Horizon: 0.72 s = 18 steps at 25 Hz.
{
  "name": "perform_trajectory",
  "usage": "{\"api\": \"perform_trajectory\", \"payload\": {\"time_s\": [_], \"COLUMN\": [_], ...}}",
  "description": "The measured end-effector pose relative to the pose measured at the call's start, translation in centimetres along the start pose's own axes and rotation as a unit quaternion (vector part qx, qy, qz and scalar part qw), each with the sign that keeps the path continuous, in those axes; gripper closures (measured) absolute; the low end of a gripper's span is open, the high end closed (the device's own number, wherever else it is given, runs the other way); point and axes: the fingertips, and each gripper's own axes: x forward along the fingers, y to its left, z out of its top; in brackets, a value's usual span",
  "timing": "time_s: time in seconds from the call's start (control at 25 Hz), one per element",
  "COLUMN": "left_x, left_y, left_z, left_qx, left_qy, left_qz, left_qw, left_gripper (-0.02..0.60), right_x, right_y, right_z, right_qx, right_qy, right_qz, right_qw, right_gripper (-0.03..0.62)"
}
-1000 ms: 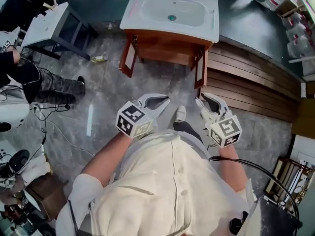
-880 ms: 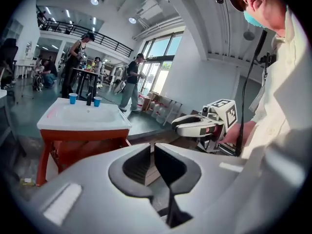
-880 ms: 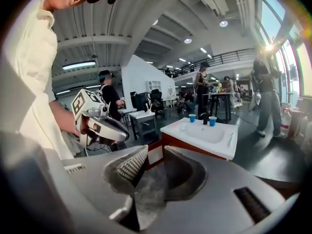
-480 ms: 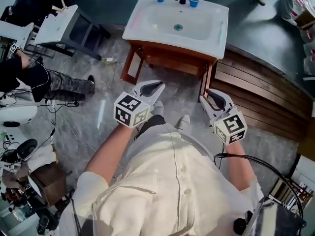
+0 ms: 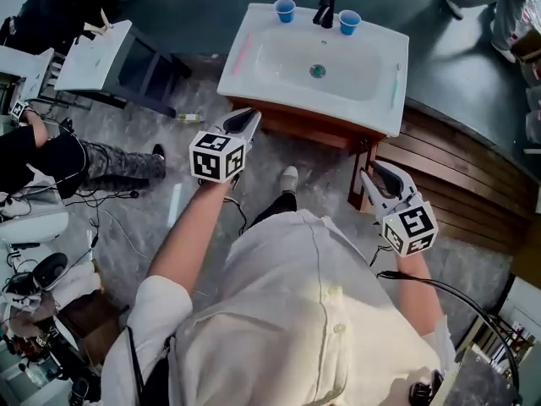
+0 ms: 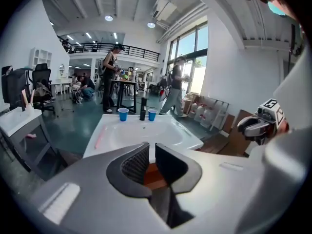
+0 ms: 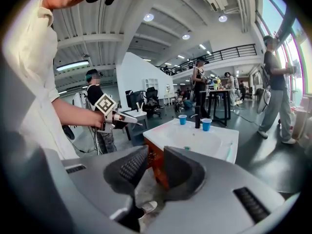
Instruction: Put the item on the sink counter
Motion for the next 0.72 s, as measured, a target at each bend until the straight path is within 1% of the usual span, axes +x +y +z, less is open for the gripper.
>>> {"api": "perform_trajectory", "payload": {"time_s": [0.16,0.36,0.56,0.72], "left_x": [4.0,9.1,14.2,17.4], "left_y": [7.6,15.2,20.9,23.7], "left_z": [1.5,2.3,1.5,0.2], "left_qx": [0.004,0.007,0.011,0.01], "left_qy": [0.023,0.049,0.084,0.111], "left_qz": [0.033,0.052,0.062,0.064], "left_qw": [0.9992,0.9974,0.9945,0.9917], "left_gripper": [0.552,0.542,0.529,0.523], "right_x": [3.3,7.6,10.6,11.4], "right_y": [-1.9,-2.8,-3.6,-4.4], "right_z": [1.6,2.5,3.2,3.0], "right_qx": [0.015,0.04,0.056,0.073], "right_qy": [0.006,0.014,0.027,0.039], "right_qz": [-0.017,-0.031,-0.047,-0.067], "right_qw": [1.0,0.999,0.997,0.994], "right_gripper": [0.499,0.499,0.499,0.499]}}
